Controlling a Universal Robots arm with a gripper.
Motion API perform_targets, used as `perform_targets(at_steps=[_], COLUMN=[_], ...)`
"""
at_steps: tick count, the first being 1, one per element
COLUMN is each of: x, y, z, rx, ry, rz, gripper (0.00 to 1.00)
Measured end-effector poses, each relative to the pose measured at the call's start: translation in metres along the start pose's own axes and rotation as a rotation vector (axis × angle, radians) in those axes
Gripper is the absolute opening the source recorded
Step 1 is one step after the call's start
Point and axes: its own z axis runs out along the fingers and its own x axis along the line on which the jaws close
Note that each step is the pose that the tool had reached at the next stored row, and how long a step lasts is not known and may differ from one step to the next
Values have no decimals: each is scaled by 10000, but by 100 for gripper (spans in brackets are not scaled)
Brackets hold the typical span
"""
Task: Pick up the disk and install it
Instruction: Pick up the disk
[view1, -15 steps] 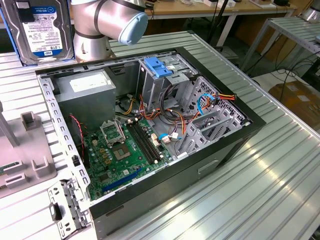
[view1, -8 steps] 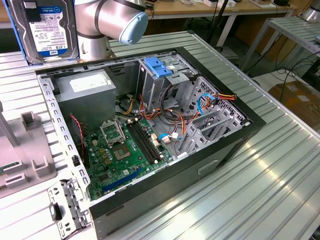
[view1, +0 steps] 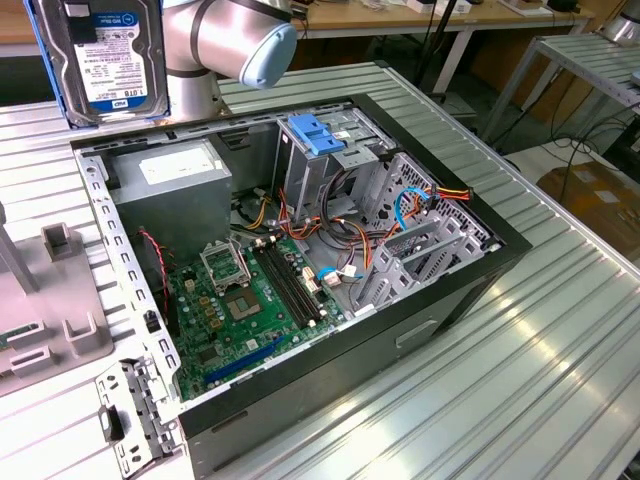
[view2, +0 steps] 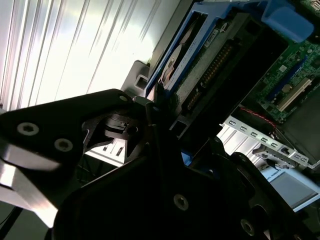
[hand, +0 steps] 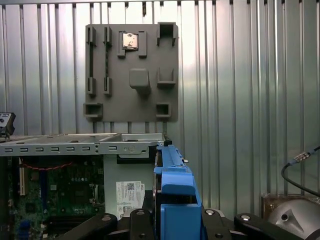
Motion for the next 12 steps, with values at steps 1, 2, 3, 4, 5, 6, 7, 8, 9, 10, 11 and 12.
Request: perform_targets(at_steps=[1,2,3,4,5,6,7,8,9,10,11,12], x=[0,0,0,1,2,4,9,14,22,30,38,49], y=[-15,-30,-46,-69,-109,-133,-154,-166,-176,-183,-191,-197], z=[0,0,0,1,1,1,1,1,2,3,2,3], rx=[0,0,0,-1,-2,-3,-4,-3,-2,-2,-4,-2], ry=[0,0,0,0,0,1,1,0,0,-1,1,0], rz=[0,0,1,0,0,0,1,0,0,0,1,0], gripper=[36,36,36,36,36,36,36,36,36,36,36,36])
